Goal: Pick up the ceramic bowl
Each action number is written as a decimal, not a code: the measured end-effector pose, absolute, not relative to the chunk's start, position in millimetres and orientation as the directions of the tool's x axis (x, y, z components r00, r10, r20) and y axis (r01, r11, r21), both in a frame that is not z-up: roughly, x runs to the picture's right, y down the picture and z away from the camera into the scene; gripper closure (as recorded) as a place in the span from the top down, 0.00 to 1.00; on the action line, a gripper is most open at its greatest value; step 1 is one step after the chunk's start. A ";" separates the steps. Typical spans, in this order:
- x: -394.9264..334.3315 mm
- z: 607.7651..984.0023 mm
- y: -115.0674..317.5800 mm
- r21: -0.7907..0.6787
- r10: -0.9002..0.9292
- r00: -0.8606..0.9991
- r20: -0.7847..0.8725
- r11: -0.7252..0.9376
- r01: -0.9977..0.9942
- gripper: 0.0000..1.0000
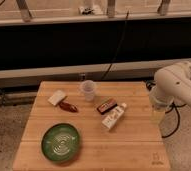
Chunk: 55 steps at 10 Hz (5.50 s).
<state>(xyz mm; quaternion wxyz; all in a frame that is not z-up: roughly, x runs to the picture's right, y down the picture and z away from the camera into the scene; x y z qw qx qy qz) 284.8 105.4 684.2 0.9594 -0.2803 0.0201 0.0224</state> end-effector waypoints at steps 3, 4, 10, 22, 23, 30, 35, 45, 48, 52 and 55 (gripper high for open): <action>281.3 683.4 107.1 -0.536 0.021 0.999 -0.050 0.843 -0.045 0.80; 274.7 682.7 108.4 -0.534 0.010 0.999 -0.045 0.845 -0.032 0.80; 217.9 679.2 111.1 -0.513 -0.101 0.995 -0.007 0.854 0.083 0.80; 99.3 688.9 133.8 -0.448 -0.479 0.863 0.160 0.744 0.496 0.80; 94.4 690.1 135.9 -0.445 -0.495 0.852 0.167 0.734 0.514 0.80; 39.4 695.8 154.1 -0.394 -0.669 0.703 0.243 0.593 0.702 0.80; -0.8 703.0 184.2 -0.335 -0.746 0.598 0.292 0.506 0.795 0.80; -51.6 720.5 231.4 -0.244 -0.783 0.448 0.431 0.377 0.893 0.80; -56.0 724.1 241.3 -0.224 -0.786 0.414 0.458 0.349 0.910 0.80; -66.1 737.7 260.0 -0.212 -0.782 0.386 0.489 0.323 0.922 0.80; -65.8 744.6 271.1 -0.213 -0.772 0.383 0.507 0.318 0.924 0.80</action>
